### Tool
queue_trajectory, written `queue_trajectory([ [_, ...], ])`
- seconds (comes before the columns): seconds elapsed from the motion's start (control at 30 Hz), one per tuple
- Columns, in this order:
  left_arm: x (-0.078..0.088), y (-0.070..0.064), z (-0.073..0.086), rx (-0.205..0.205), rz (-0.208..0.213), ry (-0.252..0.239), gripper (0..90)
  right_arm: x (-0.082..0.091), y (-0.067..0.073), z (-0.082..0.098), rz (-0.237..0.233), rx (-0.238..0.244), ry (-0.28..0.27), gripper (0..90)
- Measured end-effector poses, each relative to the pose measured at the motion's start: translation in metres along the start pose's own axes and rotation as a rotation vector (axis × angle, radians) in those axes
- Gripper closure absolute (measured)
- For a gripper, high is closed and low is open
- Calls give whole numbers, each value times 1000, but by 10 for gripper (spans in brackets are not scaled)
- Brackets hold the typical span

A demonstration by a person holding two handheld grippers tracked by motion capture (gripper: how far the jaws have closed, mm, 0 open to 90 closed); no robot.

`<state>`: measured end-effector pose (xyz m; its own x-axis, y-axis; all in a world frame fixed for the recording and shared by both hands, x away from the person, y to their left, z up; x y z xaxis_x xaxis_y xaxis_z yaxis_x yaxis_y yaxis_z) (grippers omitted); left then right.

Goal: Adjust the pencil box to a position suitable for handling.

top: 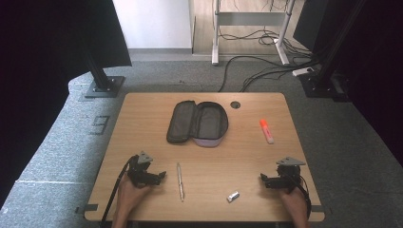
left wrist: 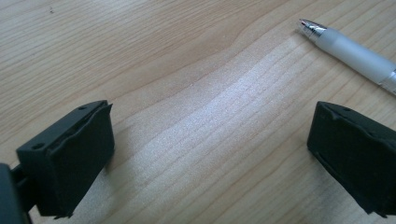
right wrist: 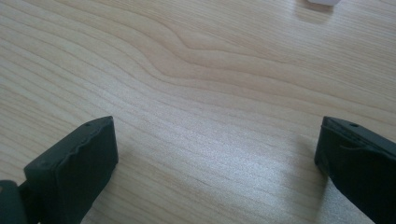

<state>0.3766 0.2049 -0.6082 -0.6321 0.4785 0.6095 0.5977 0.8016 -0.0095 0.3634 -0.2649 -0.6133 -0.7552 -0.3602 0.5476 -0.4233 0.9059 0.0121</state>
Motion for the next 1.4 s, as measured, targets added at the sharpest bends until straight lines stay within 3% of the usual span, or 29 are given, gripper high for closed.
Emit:
queue_trajectory([
  [0.73, 5, -5, 1, 3, -7, 3, 67, 0, 1, 0, -7, 4, 0, 0],
  [0.9, 7, -11, -4, -22, -4, -7, 75, 0, 1, 0, -9, 5, -1, 0],
  [1.17, 17, -24, -17, -3, 59, -60, 119, 0, 2, 0, -12, 8, -1, 0],
  [1.4, 19, -35, -25, -4, 106, -71, 142, 0, 2, 0, -12, 7, -1, 0],
])
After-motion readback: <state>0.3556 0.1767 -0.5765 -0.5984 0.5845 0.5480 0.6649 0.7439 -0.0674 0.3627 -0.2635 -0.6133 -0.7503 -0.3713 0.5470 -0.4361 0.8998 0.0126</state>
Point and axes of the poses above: each handheld gripper's, and its own axes: x roughly backward along the jaws, z roughly out of its underside, y roughly to its left, the point moved 8 cm from there along -x, roughly forward along the jaws, and after that the axes turned 11 degrees about -y, right-handed, at the moved point
